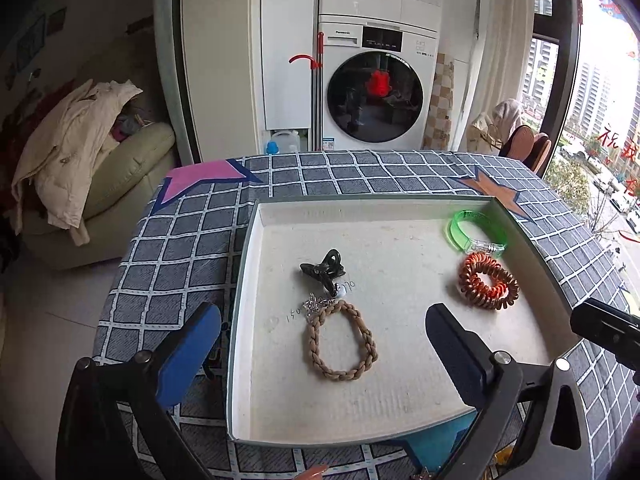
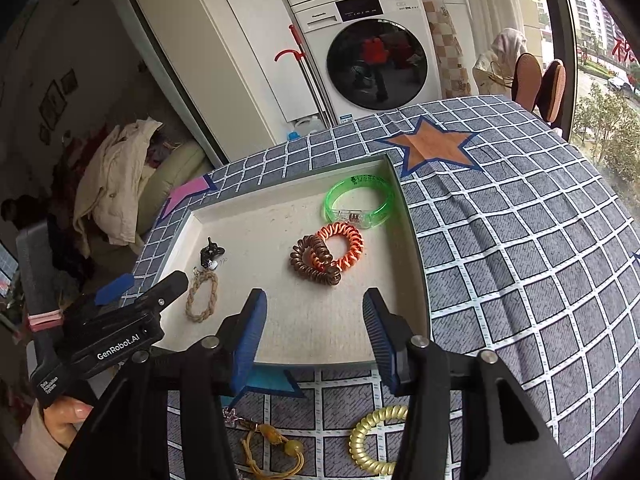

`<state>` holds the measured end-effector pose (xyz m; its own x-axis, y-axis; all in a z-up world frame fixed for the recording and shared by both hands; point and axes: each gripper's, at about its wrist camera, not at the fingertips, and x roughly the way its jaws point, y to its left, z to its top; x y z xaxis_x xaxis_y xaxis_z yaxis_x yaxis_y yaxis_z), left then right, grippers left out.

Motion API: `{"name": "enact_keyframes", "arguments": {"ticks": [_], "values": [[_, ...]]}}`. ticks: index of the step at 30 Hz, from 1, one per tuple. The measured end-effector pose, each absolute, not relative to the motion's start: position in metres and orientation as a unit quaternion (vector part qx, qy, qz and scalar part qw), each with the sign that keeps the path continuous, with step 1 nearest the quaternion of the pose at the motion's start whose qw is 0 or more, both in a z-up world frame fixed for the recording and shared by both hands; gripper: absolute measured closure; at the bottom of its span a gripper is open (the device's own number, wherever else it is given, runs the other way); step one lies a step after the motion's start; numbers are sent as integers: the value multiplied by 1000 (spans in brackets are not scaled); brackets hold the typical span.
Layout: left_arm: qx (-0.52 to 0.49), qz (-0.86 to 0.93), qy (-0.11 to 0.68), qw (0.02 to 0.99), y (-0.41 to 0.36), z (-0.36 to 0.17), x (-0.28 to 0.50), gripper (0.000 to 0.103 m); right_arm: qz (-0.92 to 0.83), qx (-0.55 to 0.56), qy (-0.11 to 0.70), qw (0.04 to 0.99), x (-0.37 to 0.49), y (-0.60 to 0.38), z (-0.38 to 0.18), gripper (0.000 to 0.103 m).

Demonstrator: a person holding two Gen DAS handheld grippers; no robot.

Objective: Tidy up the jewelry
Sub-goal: 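Move both grippers back toward the crystal bracelet and flower hair tie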

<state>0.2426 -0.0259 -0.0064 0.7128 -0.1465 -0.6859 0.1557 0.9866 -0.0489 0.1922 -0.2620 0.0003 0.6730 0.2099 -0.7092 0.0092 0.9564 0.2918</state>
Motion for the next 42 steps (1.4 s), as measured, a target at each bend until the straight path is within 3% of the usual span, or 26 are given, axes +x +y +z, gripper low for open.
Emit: {"name": "enact_keyframes", "arguments": {"ticks": [4,8,27,39,42], "values": [[-2,-87,369,925,-20,0,228,0,61,143,396,905,181,-264,4,23],[-18,-102,387,916,-15,-5,211,0,59,136,398,906,168,-264,5,20],[-9,-101,453,885,-20,-44,119,0,27,130,458,879,102,-282,-37,20],[-23,-92,480,872,-22,-58,104,0,88,189,479,853,89,-263,-47,20],[-21,-90,481,872,-24,-60,103,0,100,204,486,844,93,-258,-51,25]]}}
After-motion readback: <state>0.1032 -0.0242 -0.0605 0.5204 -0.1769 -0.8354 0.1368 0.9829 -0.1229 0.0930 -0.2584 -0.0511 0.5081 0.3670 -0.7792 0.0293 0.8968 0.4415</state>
